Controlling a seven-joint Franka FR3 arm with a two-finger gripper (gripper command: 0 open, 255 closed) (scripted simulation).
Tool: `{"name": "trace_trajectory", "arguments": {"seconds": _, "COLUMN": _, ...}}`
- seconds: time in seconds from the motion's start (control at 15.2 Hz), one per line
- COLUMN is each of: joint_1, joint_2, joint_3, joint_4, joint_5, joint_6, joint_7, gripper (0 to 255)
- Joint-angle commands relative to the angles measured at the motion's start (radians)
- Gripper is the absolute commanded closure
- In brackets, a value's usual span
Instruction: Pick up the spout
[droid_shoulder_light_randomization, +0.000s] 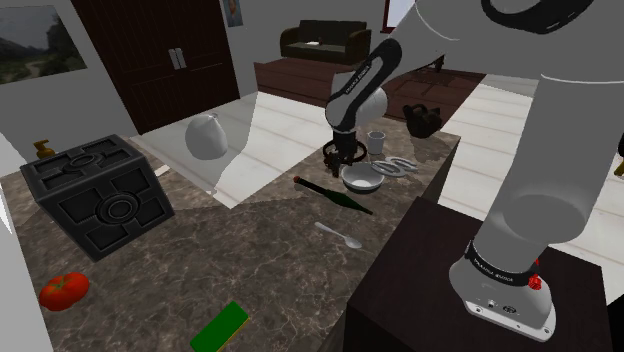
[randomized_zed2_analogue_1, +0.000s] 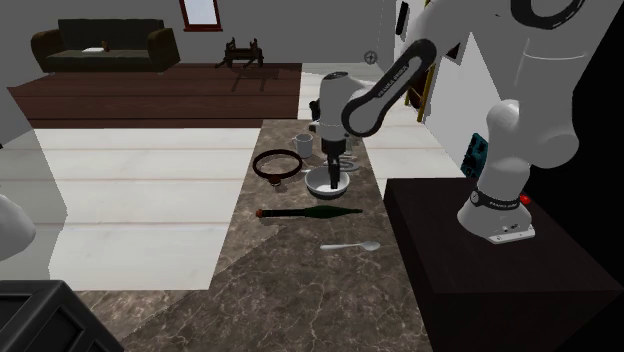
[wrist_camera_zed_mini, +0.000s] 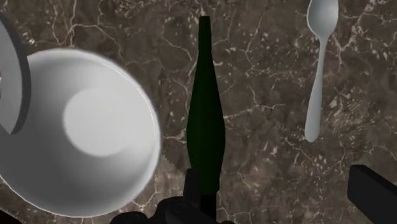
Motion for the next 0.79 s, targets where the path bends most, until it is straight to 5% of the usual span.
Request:
{"name": "trace_trajectory", "arguments": {"seconds": 0.0, "joint_1": -0.009, "joint_2": 0.084, "joint_3": 0.005, "joint_4": 0.044, "joint_5": 0.031, "joint_6": 0.04, "joint_7": -0.032, "gripper": 0}}
{"name": "trace_trajectory", "arguments": {"seconds": 0.73, "joint_1": -0.087, "joint_2": 0.496, "joint_3": 0.071, "joint_4": 0.332, "joint_5": 0.13, "joint_6": 0.166, "joint_7": -0.139, "gripper": 0}}
